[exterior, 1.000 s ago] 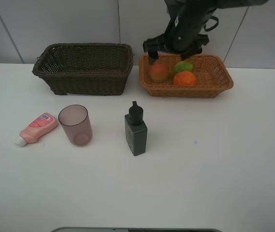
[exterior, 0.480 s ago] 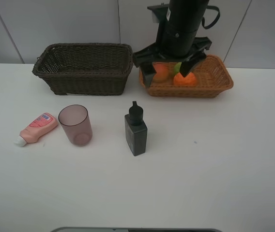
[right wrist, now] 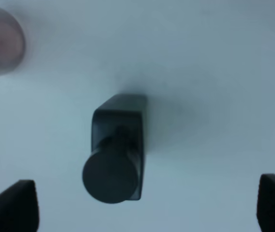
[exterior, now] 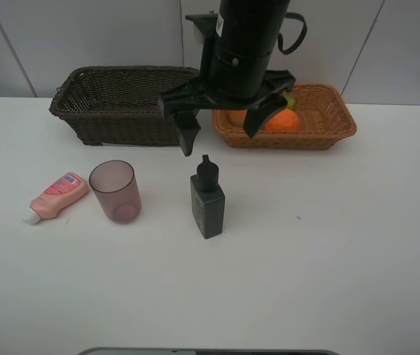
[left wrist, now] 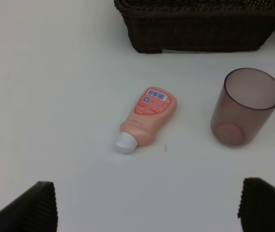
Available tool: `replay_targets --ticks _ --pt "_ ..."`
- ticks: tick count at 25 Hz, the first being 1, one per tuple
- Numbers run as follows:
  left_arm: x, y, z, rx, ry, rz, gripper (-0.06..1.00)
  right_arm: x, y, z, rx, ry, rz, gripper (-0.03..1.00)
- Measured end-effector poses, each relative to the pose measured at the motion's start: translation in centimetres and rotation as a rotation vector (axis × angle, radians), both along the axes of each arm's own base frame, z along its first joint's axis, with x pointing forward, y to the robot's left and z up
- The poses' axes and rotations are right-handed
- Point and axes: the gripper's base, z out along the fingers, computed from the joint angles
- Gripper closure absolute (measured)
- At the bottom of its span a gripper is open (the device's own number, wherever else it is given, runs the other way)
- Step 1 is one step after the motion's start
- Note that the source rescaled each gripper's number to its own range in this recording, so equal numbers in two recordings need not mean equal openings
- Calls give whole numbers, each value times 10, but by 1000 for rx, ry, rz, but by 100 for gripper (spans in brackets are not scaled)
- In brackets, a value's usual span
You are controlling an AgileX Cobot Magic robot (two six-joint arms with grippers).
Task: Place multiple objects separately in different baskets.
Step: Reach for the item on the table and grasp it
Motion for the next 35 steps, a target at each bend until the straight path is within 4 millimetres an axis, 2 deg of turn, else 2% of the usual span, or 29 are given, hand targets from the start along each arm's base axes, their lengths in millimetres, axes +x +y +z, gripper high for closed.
replay_targets --ticks 2,6,20,35 --pt "0 0 0 0 0 0 -2 -4 5 0 7 -6 -2 -3" --pt "0 0 0 0 0 0 -2 -1 8 -4 -4 -49 -56 -3" --pt "0 0 0 0 0 0 -2 10 24 -57 -99 -18 -84 -3" --pt "0 0 0 0 0 0 -2 5 22 -98 -108 13 -91 -3"
